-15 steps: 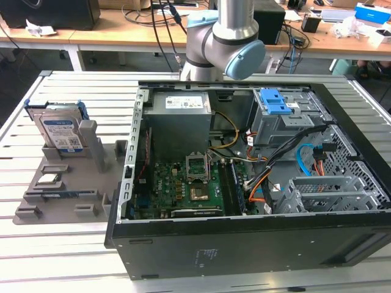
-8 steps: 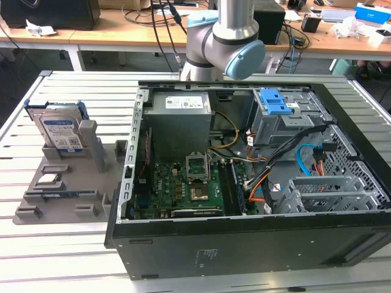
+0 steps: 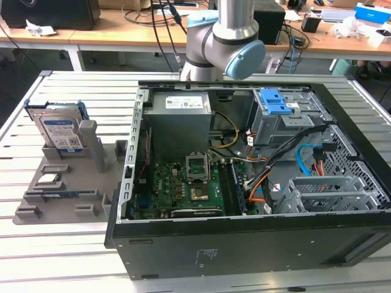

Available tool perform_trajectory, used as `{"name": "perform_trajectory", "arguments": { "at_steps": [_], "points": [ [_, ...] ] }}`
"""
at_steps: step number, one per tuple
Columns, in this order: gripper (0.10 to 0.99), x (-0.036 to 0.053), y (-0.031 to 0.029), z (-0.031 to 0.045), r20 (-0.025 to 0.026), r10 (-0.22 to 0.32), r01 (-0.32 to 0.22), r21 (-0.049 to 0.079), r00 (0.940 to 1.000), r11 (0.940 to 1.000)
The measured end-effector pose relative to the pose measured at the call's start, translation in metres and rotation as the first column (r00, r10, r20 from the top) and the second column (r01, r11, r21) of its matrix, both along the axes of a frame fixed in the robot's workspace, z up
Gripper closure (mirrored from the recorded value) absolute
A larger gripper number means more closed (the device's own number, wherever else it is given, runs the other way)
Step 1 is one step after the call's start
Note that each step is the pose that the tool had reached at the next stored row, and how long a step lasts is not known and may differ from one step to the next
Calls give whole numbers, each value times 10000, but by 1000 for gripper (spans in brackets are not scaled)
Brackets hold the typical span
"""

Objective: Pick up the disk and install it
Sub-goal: 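Pick up the disk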

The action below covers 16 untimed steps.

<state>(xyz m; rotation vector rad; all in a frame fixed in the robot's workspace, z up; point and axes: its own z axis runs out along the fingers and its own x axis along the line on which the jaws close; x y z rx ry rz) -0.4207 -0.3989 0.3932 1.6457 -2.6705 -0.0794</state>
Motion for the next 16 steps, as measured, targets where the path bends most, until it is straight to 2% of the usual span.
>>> {"name": "perform_trajectory", "arguments": {
  "at_steps": [7,16],
  "points": [
    [980,0,0,0,0,656,-656,0,9978,9978],
    [980,0,0,0,-1,1515,-1515,0,9885,9885]
  ]
}}
